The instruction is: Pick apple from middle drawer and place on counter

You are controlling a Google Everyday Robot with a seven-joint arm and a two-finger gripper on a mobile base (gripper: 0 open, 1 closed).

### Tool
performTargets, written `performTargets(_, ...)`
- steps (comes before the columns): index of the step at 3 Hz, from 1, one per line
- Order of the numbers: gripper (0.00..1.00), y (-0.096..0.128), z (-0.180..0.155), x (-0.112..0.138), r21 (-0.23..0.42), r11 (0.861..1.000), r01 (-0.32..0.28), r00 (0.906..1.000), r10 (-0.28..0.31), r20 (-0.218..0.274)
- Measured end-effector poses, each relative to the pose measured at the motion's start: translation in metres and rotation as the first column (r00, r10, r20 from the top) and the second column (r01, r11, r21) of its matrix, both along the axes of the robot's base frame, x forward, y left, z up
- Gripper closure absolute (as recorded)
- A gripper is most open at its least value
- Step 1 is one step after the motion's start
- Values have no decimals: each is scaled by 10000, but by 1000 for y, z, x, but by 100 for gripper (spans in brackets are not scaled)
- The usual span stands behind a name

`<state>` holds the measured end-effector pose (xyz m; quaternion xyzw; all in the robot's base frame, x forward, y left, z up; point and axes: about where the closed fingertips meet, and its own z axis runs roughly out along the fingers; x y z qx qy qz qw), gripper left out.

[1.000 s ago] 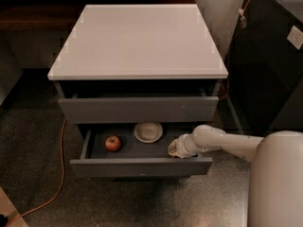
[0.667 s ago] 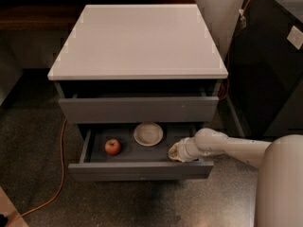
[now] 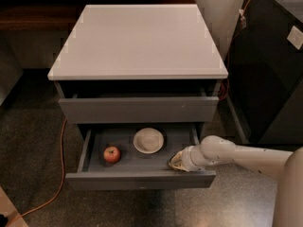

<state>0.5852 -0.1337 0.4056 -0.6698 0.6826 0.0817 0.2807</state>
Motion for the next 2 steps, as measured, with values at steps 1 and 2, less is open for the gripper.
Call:
performTargets(1, 100, -1, -1, -17, 22, 9999, -100, 9999, 100, -110)
performTargets(2, 100, 0, -9, -35, 47, 9998, -196, 9994, 197, -281)
